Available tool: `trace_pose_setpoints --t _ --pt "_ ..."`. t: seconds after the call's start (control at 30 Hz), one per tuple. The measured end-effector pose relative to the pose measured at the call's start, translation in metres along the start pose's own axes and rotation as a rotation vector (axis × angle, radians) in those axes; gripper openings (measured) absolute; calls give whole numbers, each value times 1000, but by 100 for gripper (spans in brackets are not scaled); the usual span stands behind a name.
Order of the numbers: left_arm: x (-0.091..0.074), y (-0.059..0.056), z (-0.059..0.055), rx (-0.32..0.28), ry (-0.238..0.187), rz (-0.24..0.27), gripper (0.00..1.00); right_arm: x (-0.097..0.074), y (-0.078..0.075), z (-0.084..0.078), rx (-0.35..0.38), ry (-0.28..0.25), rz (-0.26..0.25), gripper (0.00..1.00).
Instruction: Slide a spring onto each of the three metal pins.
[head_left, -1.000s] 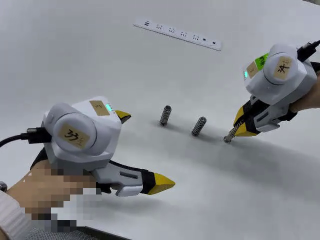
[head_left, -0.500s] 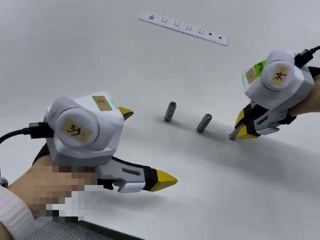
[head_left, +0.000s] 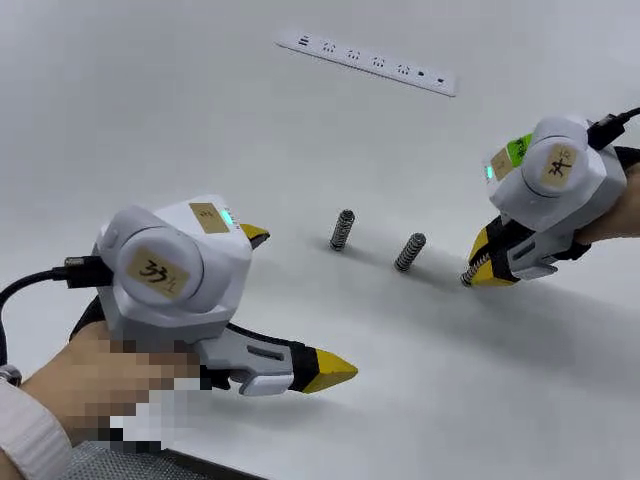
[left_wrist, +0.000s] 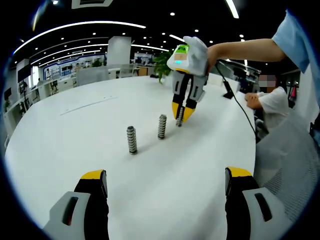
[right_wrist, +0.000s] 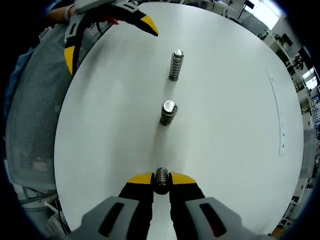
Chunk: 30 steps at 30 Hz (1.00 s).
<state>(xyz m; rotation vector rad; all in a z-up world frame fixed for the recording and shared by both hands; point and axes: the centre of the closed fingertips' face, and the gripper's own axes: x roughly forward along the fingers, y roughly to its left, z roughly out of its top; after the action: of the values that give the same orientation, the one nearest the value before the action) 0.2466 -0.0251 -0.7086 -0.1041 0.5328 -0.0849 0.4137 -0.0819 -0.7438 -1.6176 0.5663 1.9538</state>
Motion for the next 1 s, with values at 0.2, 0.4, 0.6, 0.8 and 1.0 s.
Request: trace_pose_setpoints --t 0.2,0.4,0.6,0.8,1.0 --pt "0 0 -1 2 4 0 100 1 3 3 -1 -26 8 22" --pt "0 -1 0 6 5 0 100 0 -1 8 -7 -75 -33 53" --pt "0 -1 0 11 4 5 100 -3 0 13 34 -151 -80 83" --pt "-1 0 1 19 4 13 100 -8 10 20 124 -272 -107 97" --pt "-1 3 2 30 -6 24 100 -11 24 20 251 -369 -117 99"
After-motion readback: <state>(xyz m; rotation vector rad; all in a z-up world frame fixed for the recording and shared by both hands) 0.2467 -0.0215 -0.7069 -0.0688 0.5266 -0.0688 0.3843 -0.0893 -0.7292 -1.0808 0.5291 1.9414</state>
